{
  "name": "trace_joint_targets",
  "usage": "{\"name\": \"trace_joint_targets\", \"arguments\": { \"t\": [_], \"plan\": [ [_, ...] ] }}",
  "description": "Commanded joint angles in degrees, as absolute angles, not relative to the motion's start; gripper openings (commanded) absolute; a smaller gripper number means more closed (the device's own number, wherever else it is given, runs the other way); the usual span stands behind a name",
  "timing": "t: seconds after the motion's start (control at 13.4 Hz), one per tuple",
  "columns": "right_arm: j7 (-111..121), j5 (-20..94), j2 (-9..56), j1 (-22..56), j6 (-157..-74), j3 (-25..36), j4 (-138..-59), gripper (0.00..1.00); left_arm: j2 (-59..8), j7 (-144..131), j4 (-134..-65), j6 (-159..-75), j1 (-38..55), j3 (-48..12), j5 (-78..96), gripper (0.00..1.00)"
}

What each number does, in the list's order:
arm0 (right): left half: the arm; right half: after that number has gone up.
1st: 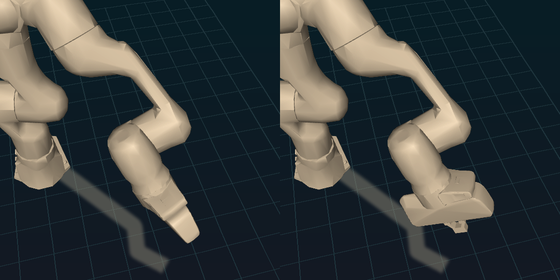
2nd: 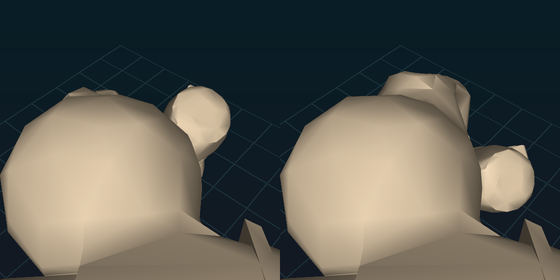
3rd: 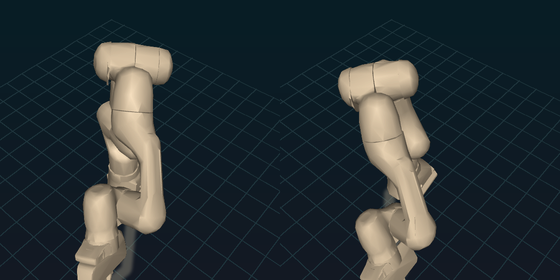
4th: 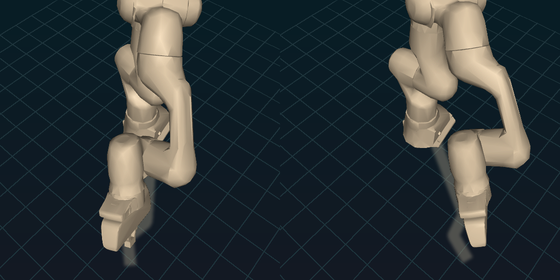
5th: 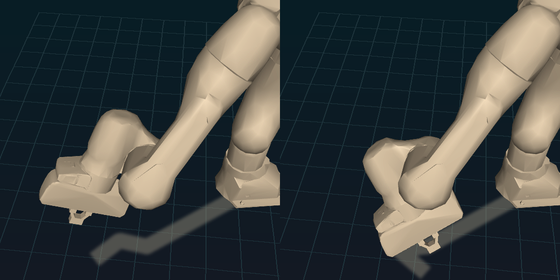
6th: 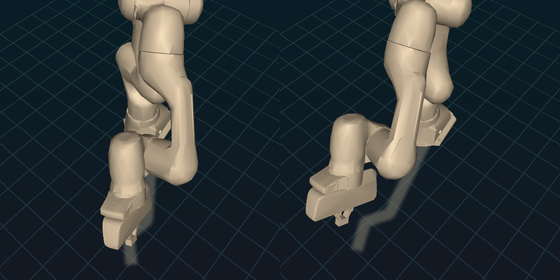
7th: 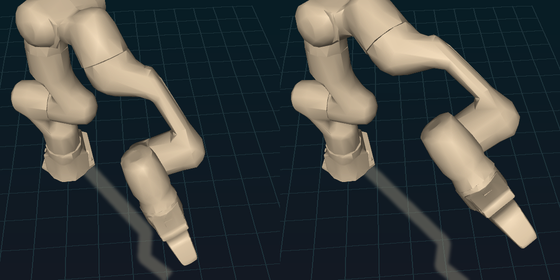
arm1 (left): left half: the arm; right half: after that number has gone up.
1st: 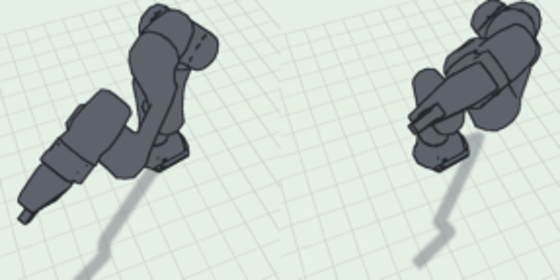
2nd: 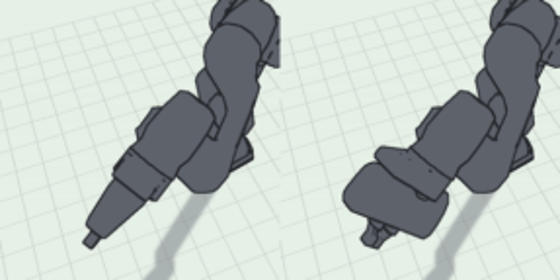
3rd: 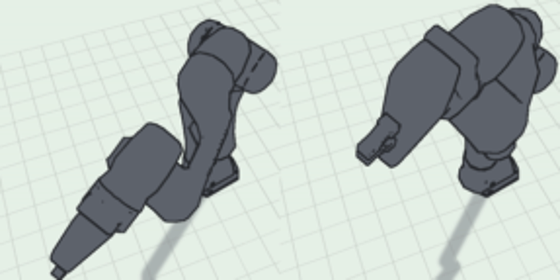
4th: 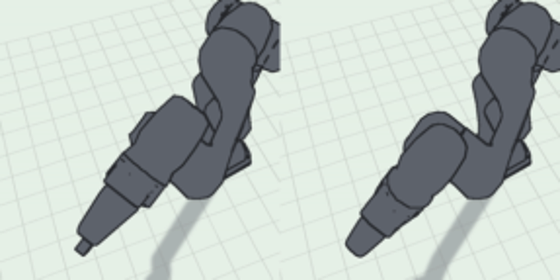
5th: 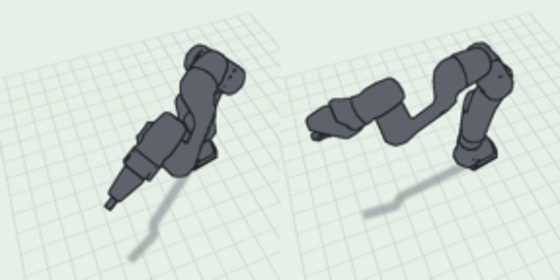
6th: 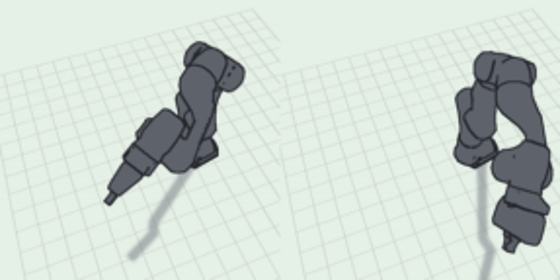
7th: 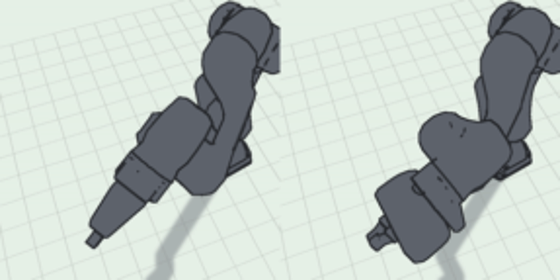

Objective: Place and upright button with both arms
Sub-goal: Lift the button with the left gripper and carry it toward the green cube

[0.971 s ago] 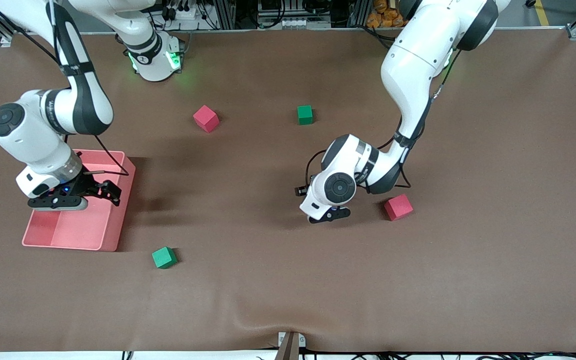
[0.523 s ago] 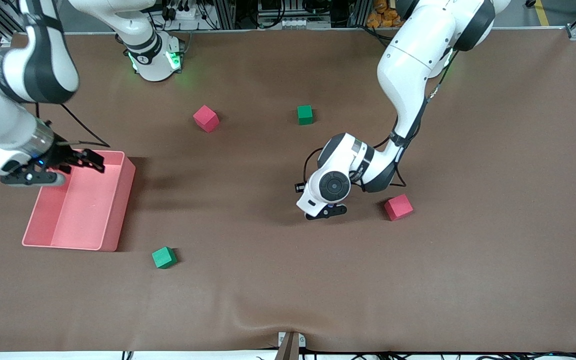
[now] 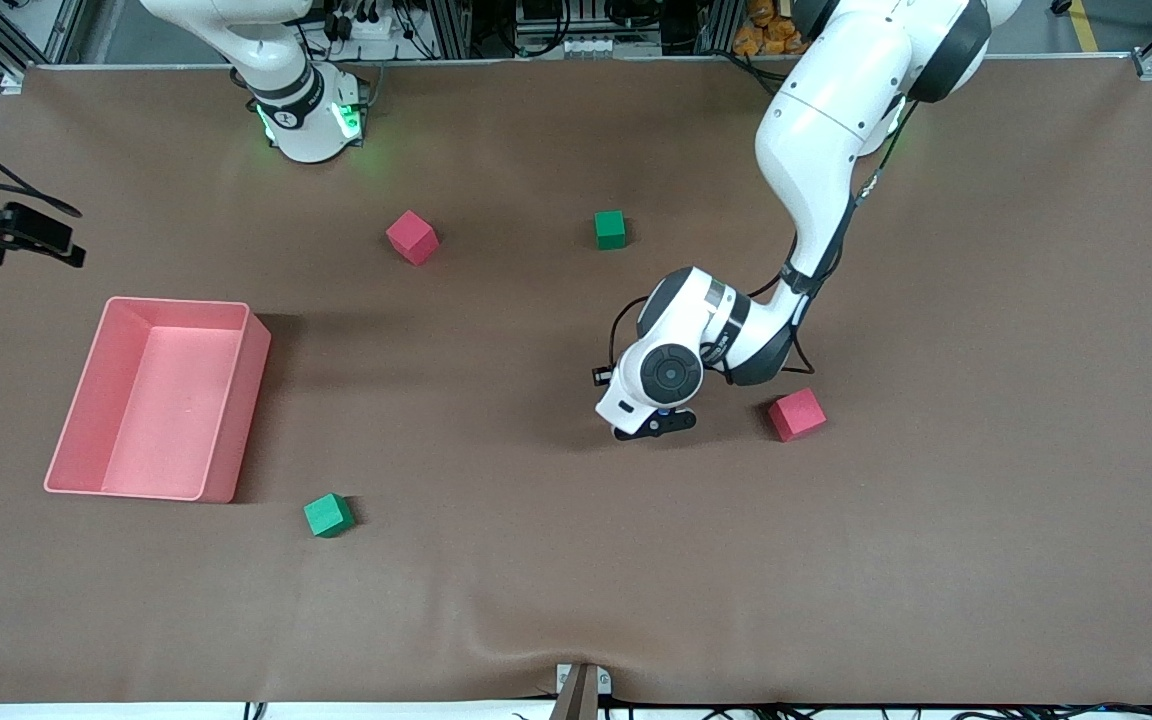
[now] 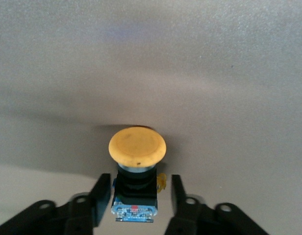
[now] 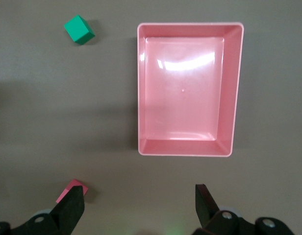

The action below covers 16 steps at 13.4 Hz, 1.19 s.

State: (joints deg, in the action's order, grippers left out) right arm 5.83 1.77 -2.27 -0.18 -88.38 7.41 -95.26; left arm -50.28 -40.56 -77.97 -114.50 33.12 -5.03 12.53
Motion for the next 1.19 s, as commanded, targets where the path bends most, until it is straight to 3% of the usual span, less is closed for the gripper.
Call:
{"name": "trace_joint_targets", "arguments": {
  "t": [0.0, 0.15, 0.37, 1.12],
  "plan": [
    [11.3, 2.1, 1.5, -3.3, -87.8, 6.9, -90.4, 1.00, -49.9, -41.0, -78.0, -113.8, 33.5, -4.7, 12.0, 0.46],
    [11.8, 2.0, 2.0, -3.5, -87.1, 6.8, -87.5, 1.00, -49.8, -41.0, -78.0, -113.8, 33.5, -4.7, 12.0, 0.37],
    [10.8, 2.0, 1.8, -3.2, -85.8, 6.8, -86.8, 1.00, -49.3, -41.1, -77.5, -112.0, 33.5, -4.6, 10.8, 0.14],
    [5.9, 2.3, 1.1, -3.3, -83.5, 6.8, -85.7, 1.00, -43.2, -61.4, -75.8, -112.2, 38.3, -4.4, -1.2, 0.15]
  ]
}}
